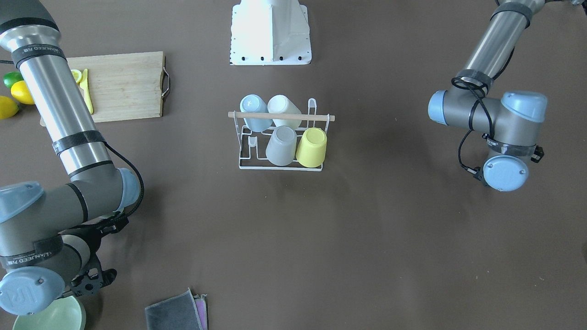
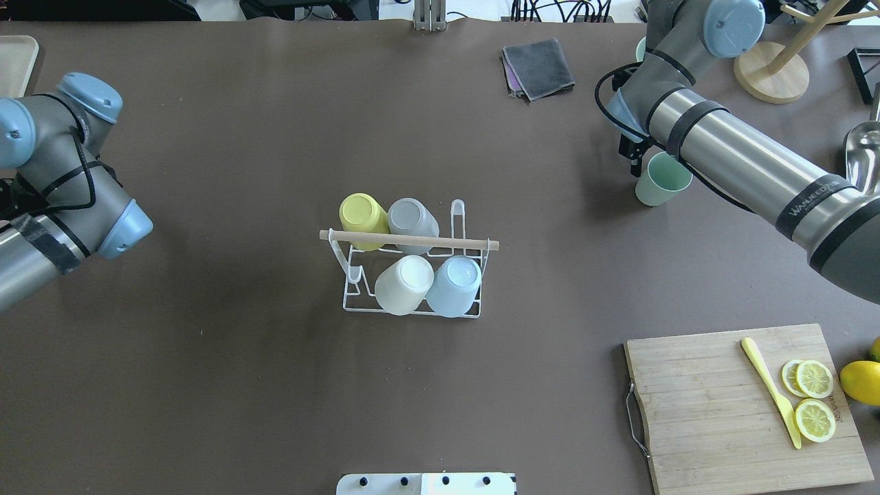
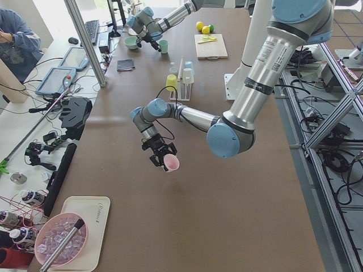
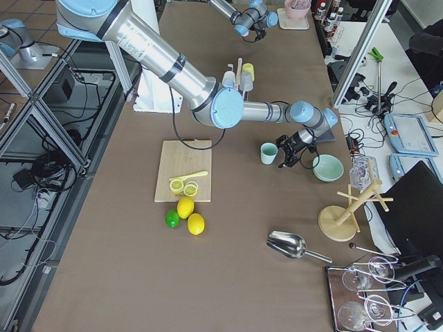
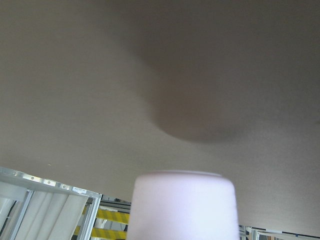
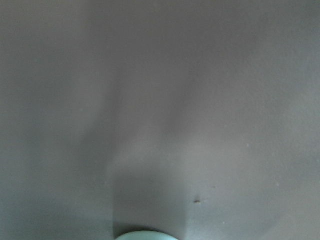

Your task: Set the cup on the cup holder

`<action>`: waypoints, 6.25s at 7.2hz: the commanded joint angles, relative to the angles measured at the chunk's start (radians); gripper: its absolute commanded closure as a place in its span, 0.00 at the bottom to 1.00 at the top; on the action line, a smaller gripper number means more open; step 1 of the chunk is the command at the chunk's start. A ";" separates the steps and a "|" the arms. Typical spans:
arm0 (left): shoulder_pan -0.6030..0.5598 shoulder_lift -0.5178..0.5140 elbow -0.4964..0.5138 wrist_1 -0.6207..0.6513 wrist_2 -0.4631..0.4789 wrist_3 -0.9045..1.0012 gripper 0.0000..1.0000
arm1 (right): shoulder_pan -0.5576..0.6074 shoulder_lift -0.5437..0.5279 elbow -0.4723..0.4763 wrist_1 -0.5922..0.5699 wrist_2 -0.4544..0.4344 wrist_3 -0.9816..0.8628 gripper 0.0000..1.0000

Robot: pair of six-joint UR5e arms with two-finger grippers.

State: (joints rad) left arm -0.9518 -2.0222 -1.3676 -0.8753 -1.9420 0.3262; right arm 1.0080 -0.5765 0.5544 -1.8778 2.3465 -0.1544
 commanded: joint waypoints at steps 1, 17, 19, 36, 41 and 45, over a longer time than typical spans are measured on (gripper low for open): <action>-0.076 0.102 -0.237 -0.168 -0.318 -0.024 0.90 | -0.002 0.004 -0.014 0.000 0.025 -0.004 0.00; 0.801 0.505 -0.605 -2.323 1.078 -0.791 0.91 | -0.012 0.032 -0.090 -0.156 0.096 -0.011 0.00; 0.886 0.397 -0.590 -2.308 1.134 -0.744 0.87 | -0.015 0.030 -0.085 -0.172 0.093 -0.013 0.02; 0.823 0.116 -0.281 -2.294 1.178 -0.722 0.83 | 0.109 0.040 0.170 0.556 0.016 0.388 1.00; 0.818 0.103 -0.255 -2.295 1.180 -0.727 0.83 | 0.092 -0.143 0.444 0.988 -0.120 0.737 1.00; 0.817 0.097 -0.229 -2.295 1.178 -0.728 0.83 | 0.011 -0.203 0.492 1.421 -0.347 0.937 1.00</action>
State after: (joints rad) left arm -0.1340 -1.9231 -1.6059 -3.1707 -0.7627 -0.4008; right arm 1.0355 -0.7552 1.0197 -0.5719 2.0624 0.7642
